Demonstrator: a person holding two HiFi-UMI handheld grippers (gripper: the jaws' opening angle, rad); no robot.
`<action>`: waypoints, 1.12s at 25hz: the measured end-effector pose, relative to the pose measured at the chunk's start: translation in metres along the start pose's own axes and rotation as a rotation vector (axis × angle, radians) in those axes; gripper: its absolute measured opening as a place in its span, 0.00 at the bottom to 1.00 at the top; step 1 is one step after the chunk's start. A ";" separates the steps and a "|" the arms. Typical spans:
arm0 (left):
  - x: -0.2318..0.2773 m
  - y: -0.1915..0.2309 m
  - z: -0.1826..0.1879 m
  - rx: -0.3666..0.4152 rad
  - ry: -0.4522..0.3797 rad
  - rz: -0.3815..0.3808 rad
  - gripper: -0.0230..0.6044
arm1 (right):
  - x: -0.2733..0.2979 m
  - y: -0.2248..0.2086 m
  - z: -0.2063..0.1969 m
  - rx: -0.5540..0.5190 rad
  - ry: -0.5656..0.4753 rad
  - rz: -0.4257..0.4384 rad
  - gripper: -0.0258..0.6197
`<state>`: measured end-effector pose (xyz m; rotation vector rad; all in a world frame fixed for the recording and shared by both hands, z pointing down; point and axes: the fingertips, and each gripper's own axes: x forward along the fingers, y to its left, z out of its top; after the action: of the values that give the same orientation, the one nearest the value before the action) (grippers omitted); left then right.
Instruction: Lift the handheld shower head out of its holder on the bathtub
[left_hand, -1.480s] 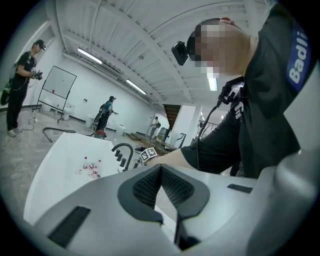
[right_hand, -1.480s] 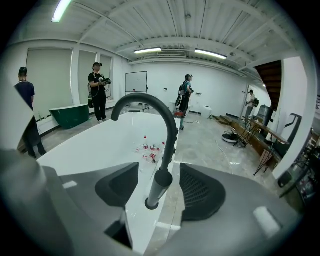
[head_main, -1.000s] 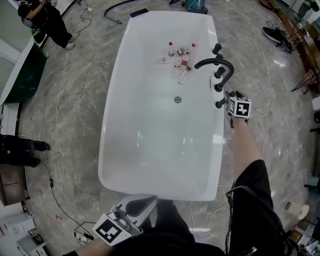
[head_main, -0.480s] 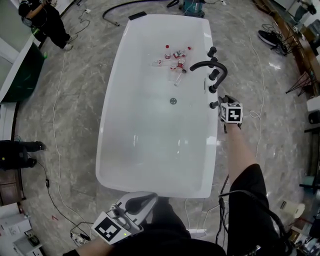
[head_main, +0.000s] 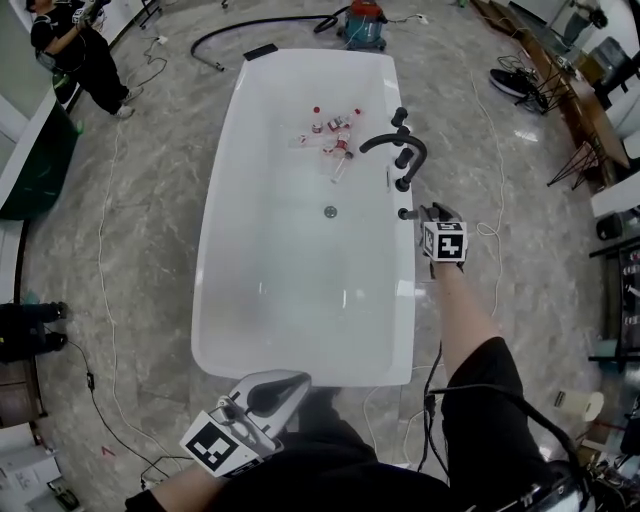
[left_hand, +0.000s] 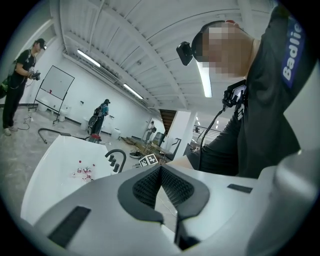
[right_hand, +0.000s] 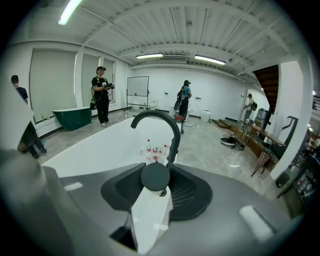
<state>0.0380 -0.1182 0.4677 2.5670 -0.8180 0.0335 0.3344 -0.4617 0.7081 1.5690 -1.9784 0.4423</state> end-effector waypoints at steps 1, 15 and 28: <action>-0.004 -0.002 0.002 0.001 -0.005 -0.004 0.04 | -0.007 0.002 0.000 0.012 -0.004 -0.005 0.25; -0.060 -0.033 0.026 0.027 -0.043 -0.069 0.04 | -0.113 0.060 0.002 0.030 -0.055 -0.028 0.24; -0.102 -0.044 0.044 0.059 -0.071 -0.149 0.04 | -0.195 0.133 -0.006 0.011 -0.093 -0.010 0.24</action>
<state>-0.0264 -0.0493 0.3942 2.6910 -0.6578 -0.0807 0.2370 -0.2734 0.6046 1.6324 -2.0394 0.3828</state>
